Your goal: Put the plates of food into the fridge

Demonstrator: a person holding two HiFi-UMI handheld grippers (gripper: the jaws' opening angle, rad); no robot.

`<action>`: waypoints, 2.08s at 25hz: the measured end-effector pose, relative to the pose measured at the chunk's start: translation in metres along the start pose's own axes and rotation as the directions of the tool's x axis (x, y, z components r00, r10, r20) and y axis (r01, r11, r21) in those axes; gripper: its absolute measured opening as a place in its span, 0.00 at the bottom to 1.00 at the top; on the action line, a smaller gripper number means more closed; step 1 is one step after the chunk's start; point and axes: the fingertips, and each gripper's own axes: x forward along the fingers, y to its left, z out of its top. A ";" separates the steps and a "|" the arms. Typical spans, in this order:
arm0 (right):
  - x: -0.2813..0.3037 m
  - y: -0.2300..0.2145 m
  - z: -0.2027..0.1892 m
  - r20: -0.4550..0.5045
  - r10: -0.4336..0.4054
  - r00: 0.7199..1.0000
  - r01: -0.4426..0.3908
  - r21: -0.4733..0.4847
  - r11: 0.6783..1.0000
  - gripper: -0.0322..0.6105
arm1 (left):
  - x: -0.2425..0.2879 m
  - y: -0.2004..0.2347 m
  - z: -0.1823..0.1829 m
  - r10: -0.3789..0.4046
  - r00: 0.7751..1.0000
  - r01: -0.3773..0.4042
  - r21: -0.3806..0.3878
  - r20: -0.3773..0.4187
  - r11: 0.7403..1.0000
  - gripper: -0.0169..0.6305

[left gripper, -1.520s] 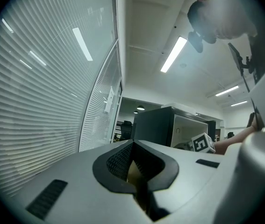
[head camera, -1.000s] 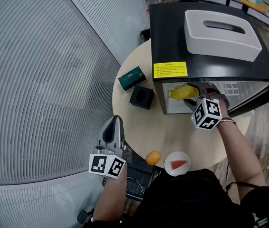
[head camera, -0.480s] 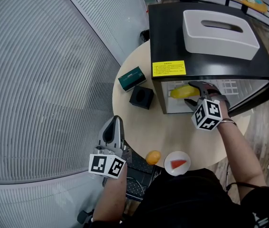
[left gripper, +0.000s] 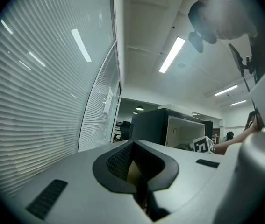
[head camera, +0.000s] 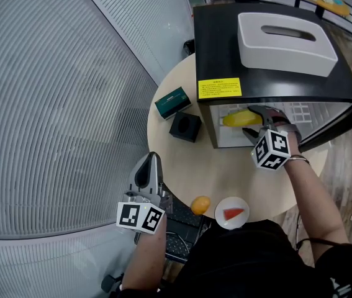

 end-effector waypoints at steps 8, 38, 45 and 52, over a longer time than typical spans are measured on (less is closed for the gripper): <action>0.004 -0.016 -0.006 -0.019 -0.064 0.998 0.066 0.075 0.995 0.48 | 0.000 0.000 0.003 0.002 1.000 -0.002 0.001 0.006 1.000 0.04; -0.026 -0.051 -0.004 0.049 -0.171 0.984 0.159 0.193 0.968 0.48 | 0.005 -0.015 0.005 -0.005 1.000 0.005 0.010 0.005 1.000 0.04; -0.060 -0.052 -0.006 0.165 -0.216 0.962 0.156 0.317 0.936 0.48 | 0.006 -0.041 0.007 -0.030 1.000 0.029 0.043 0.007 0.999 0.03; -0.090 -0.048 -0.008 0.268 -0.250 0.930 0.130 0.396 0.909 0.48 | 0.008 -0.070 0.014 -0.057 0.998 0.054 0.089 0.037 0.995 0.03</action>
